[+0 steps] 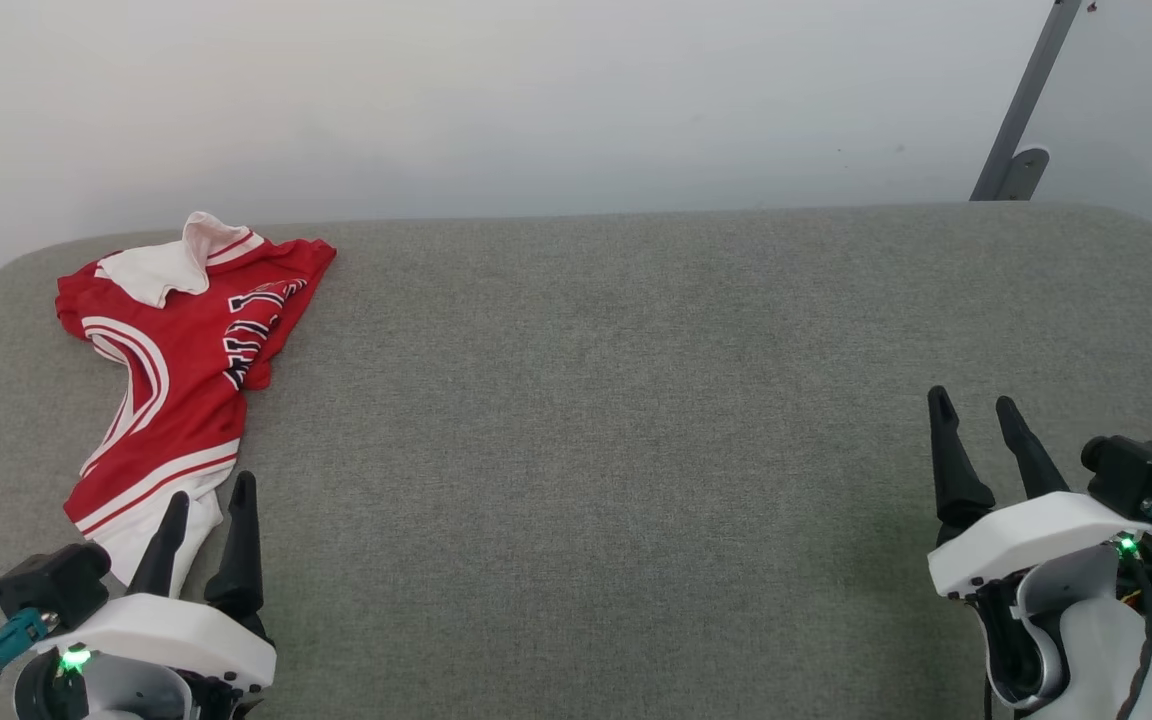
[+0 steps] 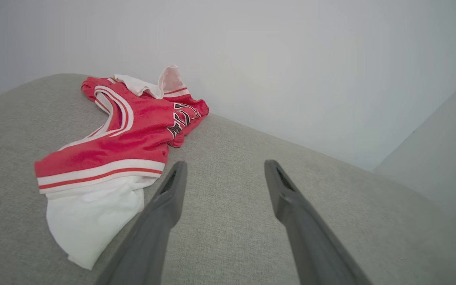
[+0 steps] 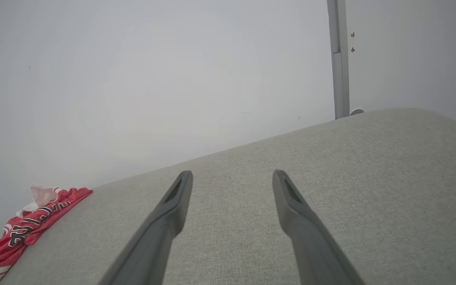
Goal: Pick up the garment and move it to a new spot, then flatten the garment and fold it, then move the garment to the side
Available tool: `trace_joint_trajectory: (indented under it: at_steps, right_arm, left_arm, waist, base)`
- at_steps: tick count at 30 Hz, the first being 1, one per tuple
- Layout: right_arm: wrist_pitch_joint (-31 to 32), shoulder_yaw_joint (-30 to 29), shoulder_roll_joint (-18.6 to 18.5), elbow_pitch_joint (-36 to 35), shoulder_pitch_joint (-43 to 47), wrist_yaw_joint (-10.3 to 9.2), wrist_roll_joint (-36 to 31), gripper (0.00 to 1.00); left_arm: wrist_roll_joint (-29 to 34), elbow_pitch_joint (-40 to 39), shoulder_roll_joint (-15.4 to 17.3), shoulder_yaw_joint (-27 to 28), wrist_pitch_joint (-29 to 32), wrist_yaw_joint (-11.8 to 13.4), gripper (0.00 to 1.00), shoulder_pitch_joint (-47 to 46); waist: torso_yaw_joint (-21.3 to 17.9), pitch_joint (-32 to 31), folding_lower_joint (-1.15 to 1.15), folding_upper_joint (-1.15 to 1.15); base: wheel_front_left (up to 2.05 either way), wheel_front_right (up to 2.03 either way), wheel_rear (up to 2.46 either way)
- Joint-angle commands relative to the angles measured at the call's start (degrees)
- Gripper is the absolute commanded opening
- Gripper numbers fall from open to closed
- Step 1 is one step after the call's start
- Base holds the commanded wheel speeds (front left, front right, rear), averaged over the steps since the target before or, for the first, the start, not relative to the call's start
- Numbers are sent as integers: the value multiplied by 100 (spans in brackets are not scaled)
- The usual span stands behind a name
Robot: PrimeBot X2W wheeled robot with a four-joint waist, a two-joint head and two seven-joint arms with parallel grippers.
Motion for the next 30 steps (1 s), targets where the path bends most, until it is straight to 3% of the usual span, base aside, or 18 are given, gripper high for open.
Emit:
trace_joint_trajectory:
  at_steps: [1, 30]
  right_arm:
    - [-59, -14, -6, -15, -159, -1, -151, 100]
    - [-476, -401, 127, 288, -333, -1, -1990, 100]
  left_arm:
    - [122, -38, 69, -8, -60, 25, 100, -46]
    - [1444, 361, 147, 68, -470, -278, 100, -105]
  waist:
    - [1, 2, 0, 0]
    - [32, 46, 0, 0]
  base:
    - [0, 0, 0]
    - [0, 0, 0]
